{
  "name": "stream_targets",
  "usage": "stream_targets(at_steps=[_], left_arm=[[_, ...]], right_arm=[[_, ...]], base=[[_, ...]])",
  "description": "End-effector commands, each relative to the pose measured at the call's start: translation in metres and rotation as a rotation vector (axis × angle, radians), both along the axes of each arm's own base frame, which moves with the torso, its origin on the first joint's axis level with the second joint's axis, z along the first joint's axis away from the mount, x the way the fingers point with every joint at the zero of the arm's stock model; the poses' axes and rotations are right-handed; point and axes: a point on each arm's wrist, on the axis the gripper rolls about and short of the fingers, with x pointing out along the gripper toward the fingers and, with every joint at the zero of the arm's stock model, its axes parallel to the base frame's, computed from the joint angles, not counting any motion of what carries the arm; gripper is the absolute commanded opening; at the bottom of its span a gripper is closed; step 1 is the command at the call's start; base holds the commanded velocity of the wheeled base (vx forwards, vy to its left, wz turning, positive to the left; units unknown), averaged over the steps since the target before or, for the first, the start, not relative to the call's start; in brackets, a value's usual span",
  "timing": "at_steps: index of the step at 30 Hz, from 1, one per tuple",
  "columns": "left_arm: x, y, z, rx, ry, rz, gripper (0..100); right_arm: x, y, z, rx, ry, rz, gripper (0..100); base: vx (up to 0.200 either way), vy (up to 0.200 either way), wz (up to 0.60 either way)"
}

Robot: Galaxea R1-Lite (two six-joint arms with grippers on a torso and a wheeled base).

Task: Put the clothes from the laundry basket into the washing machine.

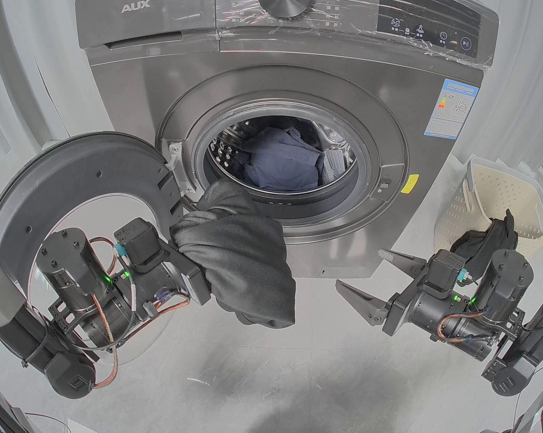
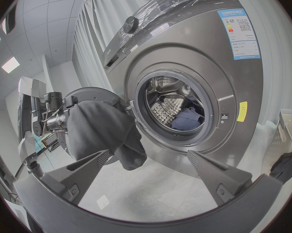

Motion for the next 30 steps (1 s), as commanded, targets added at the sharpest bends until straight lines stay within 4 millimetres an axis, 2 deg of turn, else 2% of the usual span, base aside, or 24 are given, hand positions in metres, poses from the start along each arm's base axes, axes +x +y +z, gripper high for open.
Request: stream_targets(at_steps=[1, 6, 11, 16, 24, 30], left_arm=[[-0.004, 0.001, -0.005, 0.018, 0.017, -0.005, 0], [-0.006, 0.001, -0.010, 0.033, 0.031, -0.005, 0], [-0.004, 0.003, -0.011, 0.059, 0.018, 0.004, 0], [-0.002, 0.000, -0.011, 0.069, 0.005, 0.001, 0], [0.006, -0.009, -0.023, 0.093, 0.028, -0.011, 0], [0.004, -0.013, -0.023, 0.092, 0.028, -0.025, 0]], right_arm=[[0.008, -0.001, -0.001, 0.003, -0.002, -0.028, 100], [0.010, -0.002, 0.000, 0.006, -0.003, -0.046, 100], [0.019, -0.014, -0.001, 0.004, -0.001, -0.103, 100], [0.021, -0.014, -0.005, -0.002, 0.012, -0.105, 100], [0.019, -0.012, -0.007, -0.009, 0.020, -0.095, 100], [0.018, -0.012, -0.009, -0.013, 0.027, -0.091, 100]], base=[[0.000, 0.000, 0.00], [0.000, 0.000, 0.00], [0.000, 0.000, 0.00], [0.200, 0.000, 0.00], [0.200, 0.000, 0.00], [0.200, 0.000, 0.00]])
